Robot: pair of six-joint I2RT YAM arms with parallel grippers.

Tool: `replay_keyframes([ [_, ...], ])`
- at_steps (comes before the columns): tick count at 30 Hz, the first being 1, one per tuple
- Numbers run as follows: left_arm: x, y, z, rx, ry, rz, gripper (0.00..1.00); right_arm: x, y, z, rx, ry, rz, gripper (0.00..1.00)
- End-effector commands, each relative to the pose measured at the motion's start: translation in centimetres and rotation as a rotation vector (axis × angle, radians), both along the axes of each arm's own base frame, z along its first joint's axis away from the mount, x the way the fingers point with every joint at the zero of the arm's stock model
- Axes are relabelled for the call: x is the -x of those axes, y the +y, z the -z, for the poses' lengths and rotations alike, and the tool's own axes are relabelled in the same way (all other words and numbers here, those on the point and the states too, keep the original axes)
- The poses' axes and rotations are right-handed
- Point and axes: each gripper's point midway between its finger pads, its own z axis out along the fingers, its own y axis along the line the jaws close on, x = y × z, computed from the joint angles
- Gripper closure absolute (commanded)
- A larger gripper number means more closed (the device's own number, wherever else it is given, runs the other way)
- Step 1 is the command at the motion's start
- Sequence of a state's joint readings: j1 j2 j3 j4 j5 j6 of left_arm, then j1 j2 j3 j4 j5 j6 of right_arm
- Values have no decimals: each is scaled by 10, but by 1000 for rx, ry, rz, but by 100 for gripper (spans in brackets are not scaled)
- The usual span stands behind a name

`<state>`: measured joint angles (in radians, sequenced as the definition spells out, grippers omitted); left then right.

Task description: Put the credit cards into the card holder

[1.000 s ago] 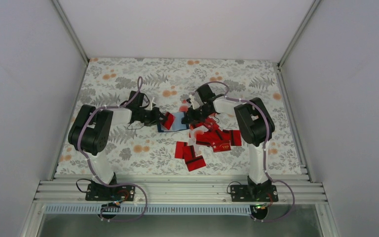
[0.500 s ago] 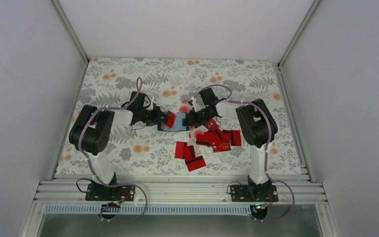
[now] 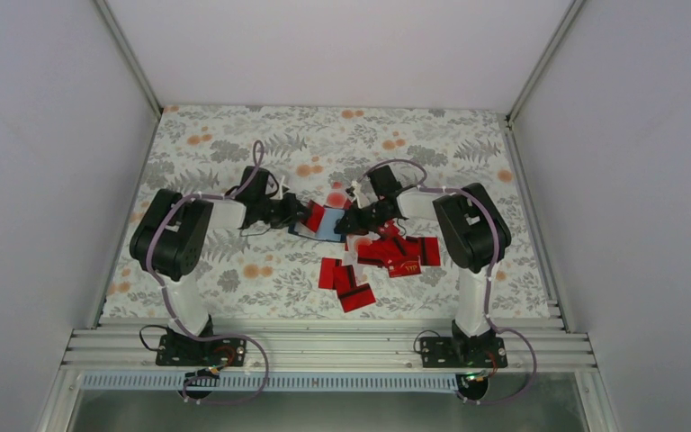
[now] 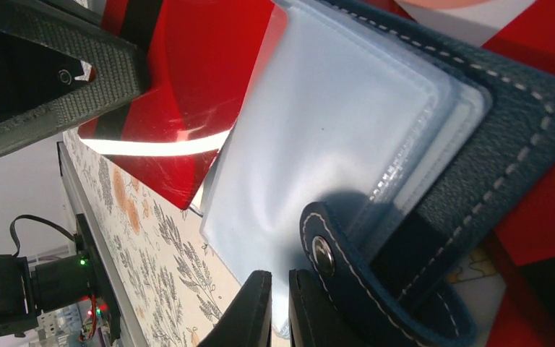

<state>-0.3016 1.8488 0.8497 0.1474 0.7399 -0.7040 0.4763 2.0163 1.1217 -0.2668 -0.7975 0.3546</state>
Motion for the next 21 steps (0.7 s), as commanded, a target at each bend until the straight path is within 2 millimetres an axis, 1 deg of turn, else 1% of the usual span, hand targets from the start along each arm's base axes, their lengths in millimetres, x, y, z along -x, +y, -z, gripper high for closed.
replay_keyframes([
  [1,-12,-3,5,-5,-52,-21,98,26,-25,40,140,112,20,92],
  [7,-6,-11,10,11,-64,-16,98,27,-23,41,130,116,21,92],
  [14,-6,-19,6,11,-104,-1,98,30,-24,43,130,119,11,92],
  [21,3,-22,14,4,-72,5,98,29,-23,42,125,118,4,92],
])
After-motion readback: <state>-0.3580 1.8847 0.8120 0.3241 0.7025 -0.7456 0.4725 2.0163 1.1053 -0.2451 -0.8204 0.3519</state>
